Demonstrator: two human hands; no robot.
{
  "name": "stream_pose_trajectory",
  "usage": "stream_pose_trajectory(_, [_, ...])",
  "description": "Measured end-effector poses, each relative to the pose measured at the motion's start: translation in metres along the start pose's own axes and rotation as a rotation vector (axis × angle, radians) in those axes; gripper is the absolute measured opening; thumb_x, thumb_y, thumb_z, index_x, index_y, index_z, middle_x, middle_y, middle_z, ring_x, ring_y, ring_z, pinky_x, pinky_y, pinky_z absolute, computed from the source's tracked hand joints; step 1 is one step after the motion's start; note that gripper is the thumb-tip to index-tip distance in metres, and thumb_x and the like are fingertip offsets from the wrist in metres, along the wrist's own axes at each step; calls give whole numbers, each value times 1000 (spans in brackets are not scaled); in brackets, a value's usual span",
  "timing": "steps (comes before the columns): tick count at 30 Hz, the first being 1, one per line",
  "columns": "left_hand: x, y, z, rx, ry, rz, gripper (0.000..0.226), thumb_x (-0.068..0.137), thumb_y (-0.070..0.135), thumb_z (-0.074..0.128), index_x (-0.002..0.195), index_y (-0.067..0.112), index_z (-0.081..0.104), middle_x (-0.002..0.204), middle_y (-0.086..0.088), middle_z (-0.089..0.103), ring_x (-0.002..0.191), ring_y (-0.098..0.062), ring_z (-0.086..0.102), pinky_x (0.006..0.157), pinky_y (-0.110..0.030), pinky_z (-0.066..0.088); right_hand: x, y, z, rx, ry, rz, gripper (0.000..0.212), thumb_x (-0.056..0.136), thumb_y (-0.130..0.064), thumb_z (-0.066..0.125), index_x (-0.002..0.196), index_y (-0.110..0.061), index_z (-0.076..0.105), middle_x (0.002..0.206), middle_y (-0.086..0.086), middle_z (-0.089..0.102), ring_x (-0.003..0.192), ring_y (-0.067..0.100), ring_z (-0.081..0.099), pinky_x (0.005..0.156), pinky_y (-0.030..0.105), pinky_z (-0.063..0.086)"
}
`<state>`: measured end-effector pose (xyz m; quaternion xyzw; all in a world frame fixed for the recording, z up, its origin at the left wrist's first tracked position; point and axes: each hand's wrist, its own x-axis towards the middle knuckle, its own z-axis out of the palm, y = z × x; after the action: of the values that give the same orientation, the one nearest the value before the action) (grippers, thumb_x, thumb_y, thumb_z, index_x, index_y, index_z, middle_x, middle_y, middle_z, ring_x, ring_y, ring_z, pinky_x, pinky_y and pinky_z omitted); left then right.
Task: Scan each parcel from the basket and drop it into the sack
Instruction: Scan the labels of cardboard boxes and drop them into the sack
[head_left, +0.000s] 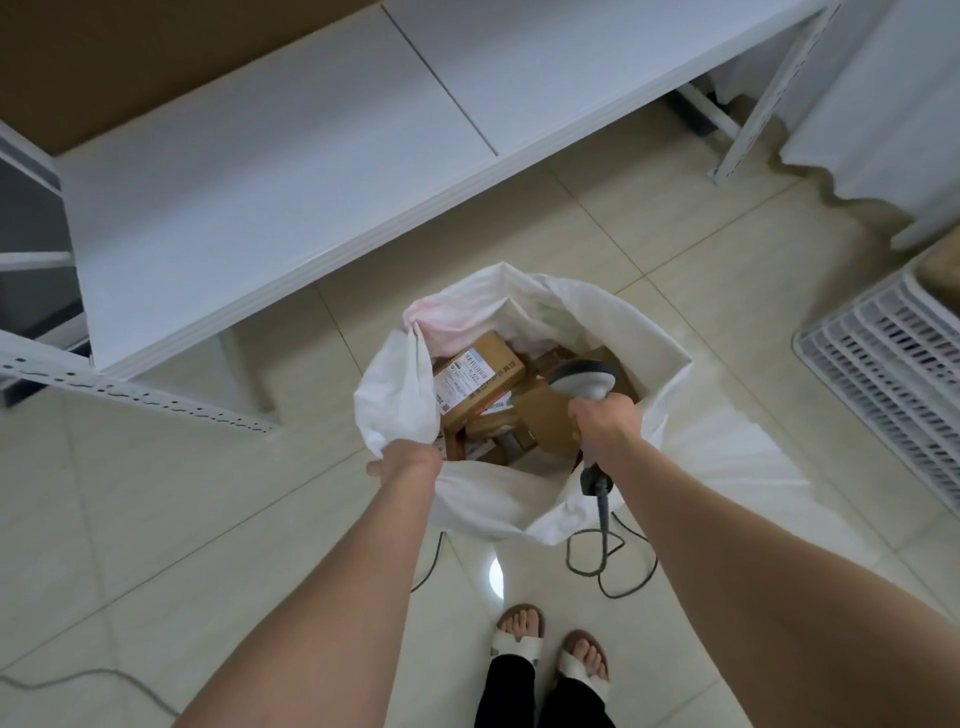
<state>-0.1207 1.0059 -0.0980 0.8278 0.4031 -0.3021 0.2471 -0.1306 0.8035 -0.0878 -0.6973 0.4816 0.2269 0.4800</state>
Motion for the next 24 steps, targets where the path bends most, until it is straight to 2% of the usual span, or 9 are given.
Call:
stream_pose_trajectory(2, [-1,4,0,5,-1,-17,49,95,15,48,139,-4,37,147,-24,28,133,-37,34,109,-41,31,3,2,7,55,-43,33,13,86,-12,54,97,-6,57,79,13,60,66,26,57,57,29,47])
stream_pose_trajectory(5, [-11,12,-2,45,96,-73,47,87,18,57,131,7,42,141,-17,23,123,-31,37,103,-37,38,6,4,11,118,-102,85,15,90,-11,57,103,-5,54,80,13,56,73,26,58,60,30,51])
stream_pose_trajectory(8, [-15,25,1,243,200,210,55,87,22,58,138,17,38,152,-14,13,138,-30,23,110,-38,27,12,3,10,157,-132,114,20,92,-9,58,111,-5,51,87,14,53,78,27,56,66,31,52])
stream_pose_trajectory(9, [-16,32,5,241,189,316,54,89,20,56,140,18,38,152,-12,17,138,-29,26,111,-39,29,15,2,8,171,-134,120,21,92,-8,58,111,-5,50,86,13,51,77,26,54,71,32,53])
stream_pose_trajectory(13, [-9,72,36,169,-48,506,43,94,12,46,137,16,49,141,-10,42,125,-30,47,102,-36,40,37,-6,-1,253,-116,126,15,93,-11,58,103,-6,48,83,12,45,80,28,53,92,43,54])
stream_pose_trajectory(15, [0,86,61,194,-161,508,42,97,11,43,138,16,47,143,-10,44,128,-30,45,105,-35,37,56,-9,-1,242,-99,111,18,94,-17,59,104,-6,50,83,10,47,92,32,54,94,42,51])
stream_pose_trajectory(20, [45,111,129,165,-333,347,41,99,13,41,140,12,44,141,-11,45,129,-30,43,110,-40,34,114,-13,5,229,-135,132,26,92,-26,61,105,-9,47,90,10,53,100,32,54,91,43,49])
stream_pose_trajectory(22, [84,114,162,87,-349,265,42,97,27,46,134,9,50,135,-13,51,123,-31,48,107,-42,37,138,-11,12,195,-150,145,30,91,-27,62,109,-10,47,97,12,54,107,35,55,96,45,49])
stream_pose_trajectory(24, [124,114,196,25,-345,187,57,89,43,45,135,10,50,136,-12,52,123,-32,47,108,-46,35,162,-6,18,185,-160,145,30,90,-27,62,111,-9,50,92,10,54,102,33,56,93,43,50])
